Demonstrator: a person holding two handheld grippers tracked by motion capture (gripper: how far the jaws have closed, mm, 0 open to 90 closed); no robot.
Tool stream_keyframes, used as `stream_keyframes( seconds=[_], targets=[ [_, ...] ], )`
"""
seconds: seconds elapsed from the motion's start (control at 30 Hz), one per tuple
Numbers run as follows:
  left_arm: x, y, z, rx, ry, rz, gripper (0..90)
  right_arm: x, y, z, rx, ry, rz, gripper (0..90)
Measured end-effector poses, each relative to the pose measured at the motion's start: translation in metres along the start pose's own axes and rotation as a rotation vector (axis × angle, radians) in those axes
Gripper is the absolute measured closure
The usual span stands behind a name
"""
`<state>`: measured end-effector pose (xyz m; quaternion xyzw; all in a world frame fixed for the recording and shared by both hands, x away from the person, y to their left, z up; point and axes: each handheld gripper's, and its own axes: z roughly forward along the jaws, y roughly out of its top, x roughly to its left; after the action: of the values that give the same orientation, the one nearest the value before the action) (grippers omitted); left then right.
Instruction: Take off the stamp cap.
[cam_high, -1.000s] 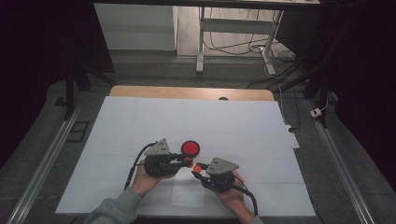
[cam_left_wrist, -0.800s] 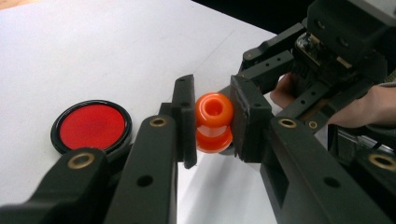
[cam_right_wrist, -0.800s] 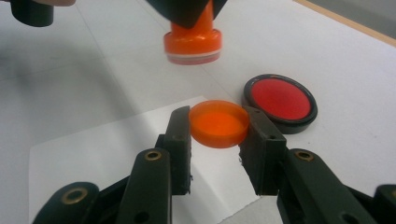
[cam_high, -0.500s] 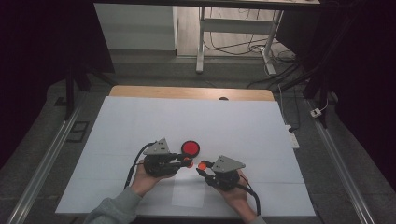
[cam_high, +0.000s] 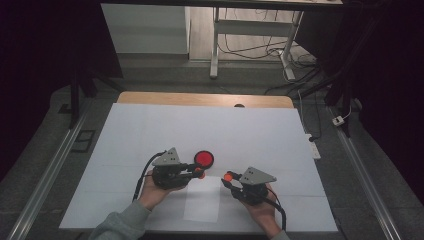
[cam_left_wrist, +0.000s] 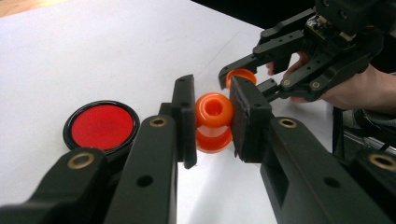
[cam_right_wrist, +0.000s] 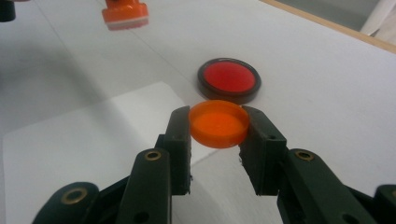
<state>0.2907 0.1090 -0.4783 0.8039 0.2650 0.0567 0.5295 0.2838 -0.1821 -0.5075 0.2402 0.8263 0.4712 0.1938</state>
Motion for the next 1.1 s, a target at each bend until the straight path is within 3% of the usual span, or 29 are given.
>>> stream_keyframes(
  seconds=[0.23, 0.43, 0.7, 1.1],
  targets=[
    [0.002, 0.001, -0.003, -0.003, 0.007, -0.003, 72.6, -0.009, -0.009, -0.021, -0.011, -0.045, 0.026, 64.3],
    [0.003, 0.001, -0.006, -0.002, 0.023, 0.005, 72.6, -0.016, -0.017, -0.036, 0.005, -0.082, 0.018, 64.3],
    [0.006, 0.003, -0.011, -0.009, 0.032, -0.001, 72.6, -0.03, -0.03, -0.06, 0.002, -0.133, 0.052, 64.3],
    [0.008, 0.004, -0.012, -0.006, 0.049, 0.008, 72.5, -0.037, -0.032, -0.064, -0.003, -0.141, 0.063, 64.2]
  ],
)
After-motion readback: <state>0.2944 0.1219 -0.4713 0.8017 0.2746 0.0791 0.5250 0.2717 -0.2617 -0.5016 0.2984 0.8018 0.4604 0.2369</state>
